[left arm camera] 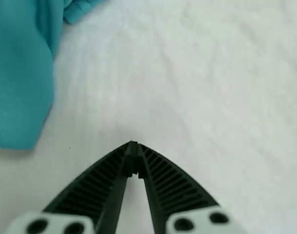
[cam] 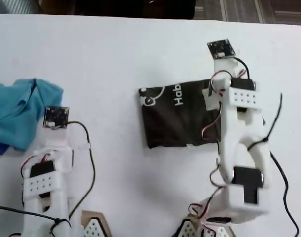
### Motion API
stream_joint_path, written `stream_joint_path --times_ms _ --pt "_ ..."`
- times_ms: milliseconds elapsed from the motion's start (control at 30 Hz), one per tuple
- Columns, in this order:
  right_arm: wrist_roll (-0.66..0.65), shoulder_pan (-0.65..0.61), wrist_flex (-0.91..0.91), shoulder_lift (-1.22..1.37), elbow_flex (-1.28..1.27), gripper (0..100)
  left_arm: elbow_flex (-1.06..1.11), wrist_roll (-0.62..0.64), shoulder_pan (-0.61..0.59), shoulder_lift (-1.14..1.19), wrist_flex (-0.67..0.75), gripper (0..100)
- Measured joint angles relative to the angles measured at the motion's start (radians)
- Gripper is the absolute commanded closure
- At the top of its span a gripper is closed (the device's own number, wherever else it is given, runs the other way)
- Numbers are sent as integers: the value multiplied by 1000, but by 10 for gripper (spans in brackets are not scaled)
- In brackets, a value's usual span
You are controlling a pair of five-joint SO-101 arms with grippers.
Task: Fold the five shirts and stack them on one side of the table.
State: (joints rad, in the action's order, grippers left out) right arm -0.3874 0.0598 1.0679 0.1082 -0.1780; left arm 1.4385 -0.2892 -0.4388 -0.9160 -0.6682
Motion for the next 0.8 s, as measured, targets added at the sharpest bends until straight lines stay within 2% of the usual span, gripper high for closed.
stream_joint_path --times_ms 267,500,667,800 --pt "0 0 161 356 224 786 0 0 -2 0 0 972" --pt "0 2 430 608 586 785 0 0 -2 0 0 972" --pt "0 -2 608 772 856 709 0 0 0 0 0 972" --pt "0 -5 678 870 1020 708 0 0 -2 0 0 972"
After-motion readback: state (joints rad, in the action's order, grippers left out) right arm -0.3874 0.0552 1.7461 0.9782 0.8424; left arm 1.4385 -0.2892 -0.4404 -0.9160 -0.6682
